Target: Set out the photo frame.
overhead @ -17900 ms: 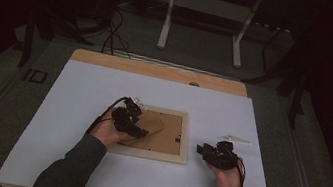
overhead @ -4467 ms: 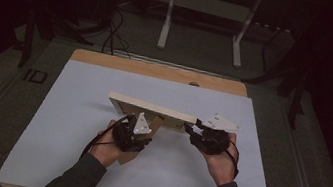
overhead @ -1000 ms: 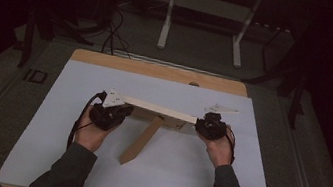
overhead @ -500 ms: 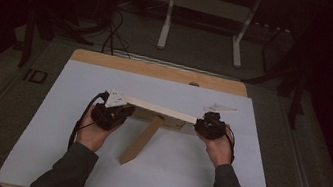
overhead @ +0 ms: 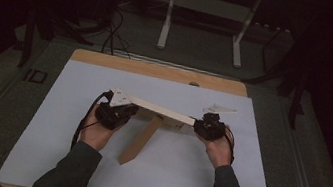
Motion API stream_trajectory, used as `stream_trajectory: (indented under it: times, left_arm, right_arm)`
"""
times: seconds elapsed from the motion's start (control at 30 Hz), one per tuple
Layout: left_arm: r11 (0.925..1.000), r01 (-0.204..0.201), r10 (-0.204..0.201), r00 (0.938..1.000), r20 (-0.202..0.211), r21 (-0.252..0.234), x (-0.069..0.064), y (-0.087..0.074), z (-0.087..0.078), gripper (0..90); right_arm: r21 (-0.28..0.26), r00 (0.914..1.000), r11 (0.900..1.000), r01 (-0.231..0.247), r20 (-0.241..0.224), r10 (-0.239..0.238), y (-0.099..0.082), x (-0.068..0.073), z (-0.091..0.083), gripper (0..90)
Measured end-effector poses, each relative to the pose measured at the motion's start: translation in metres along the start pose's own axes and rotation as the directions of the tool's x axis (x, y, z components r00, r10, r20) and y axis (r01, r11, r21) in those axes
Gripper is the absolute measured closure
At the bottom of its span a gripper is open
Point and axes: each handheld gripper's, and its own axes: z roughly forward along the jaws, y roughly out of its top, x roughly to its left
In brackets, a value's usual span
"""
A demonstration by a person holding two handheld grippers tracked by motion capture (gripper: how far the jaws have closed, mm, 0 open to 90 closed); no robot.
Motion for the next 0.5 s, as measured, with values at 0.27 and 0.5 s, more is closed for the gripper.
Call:
stream_trajectory:
  times: [0.27,0.5]
  left_arm:
    - [1.0000,0.006,-0.006,0.9999,0.012,-0.007,-0.0022,0.0034,0.0023,90.0]
    - [0.9999,0.010,-0.010,0.9997,0.023,-0.011,-0.0051,0.0068,0.0051,90.0]
  right_arm:
    - [0.002,1.0000,1.0000,0.006,-0.001,-0.006,0.0002,0.0009,-0.0003,90.0]
    - [0.004,0.9999,0.9999,0.016,-0.006,-0.016,0.0010,0.0041,0.0000,90.0]
